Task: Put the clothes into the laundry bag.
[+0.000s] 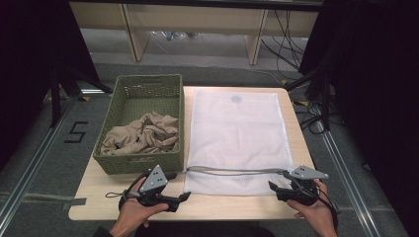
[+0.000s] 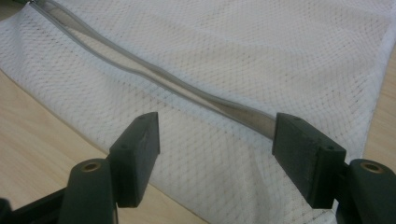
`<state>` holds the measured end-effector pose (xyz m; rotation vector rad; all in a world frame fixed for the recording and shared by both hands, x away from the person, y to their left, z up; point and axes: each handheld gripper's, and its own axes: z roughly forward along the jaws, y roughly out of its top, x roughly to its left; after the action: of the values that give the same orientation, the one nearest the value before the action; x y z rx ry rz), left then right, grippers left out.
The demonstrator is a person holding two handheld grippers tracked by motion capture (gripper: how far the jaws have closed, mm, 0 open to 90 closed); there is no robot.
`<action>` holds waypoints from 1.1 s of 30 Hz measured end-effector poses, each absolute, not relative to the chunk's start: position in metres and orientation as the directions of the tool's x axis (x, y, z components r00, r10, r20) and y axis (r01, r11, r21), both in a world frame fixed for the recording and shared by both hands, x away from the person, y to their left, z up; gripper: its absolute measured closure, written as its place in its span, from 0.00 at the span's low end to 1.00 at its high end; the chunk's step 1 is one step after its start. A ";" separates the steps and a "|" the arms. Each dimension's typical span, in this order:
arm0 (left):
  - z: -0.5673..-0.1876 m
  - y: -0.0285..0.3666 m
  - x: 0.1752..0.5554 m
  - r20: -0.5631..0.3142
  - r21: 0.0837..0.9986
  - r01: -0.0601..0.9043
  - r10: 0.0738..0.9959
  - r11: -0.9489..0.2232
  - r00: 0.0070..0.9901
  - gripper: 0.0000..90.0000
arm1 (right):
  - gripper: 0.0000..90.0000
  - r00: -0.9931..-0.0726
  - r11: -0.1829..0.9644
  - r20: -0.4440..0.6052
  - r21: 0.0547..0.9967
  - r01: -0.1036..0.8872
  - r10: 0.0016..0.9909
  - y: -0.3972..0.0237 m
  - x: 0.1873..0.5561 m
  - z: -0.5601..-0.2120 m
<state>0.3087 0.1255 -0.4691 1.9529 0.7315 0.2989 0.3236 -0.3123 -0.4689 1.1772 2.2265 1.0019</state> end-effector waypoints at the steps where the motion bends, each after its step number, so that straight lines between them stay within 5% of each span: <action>1: -0.469 0.126 0.309 -0.096 0.871 0.362 0.606 -0.333 0.789 0.24 | 0.37 -0.550 0.381 -0.039 0.761 0.525 0.834 -0.312 0.324 -0.469; 11: -0.469 0.126 0.311 -0.077 0.873 0.343 0.596 -0.347 0.799 0.24 | 0.37 -0.550 0.393 -0.056 0.759 0.519 0.834 -0.315 0.327 -0.471; 26: -0.470 0.125 0.312 -0.072 0.861 0.360 0.613 -0.360 0.787 0.24 | 0.44 -0.526 0.584 -0.311 0.639 0.501 0.791 -0.328 0.355 -0.481; 33: -0.470 0.125 0.311 -0.069 0.858 0.360 0.612 -0.366 0.788 0.24 | 0.48 -0.515 0.601 -0.336 0.596 0.532 0.789 -0.324 0.364 -0.485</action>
<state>0.3115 0.1251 -0.4699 1.9923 0.7271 0.3220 0.3637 -0.3242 -0.4854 1.0397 2.2400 0.5706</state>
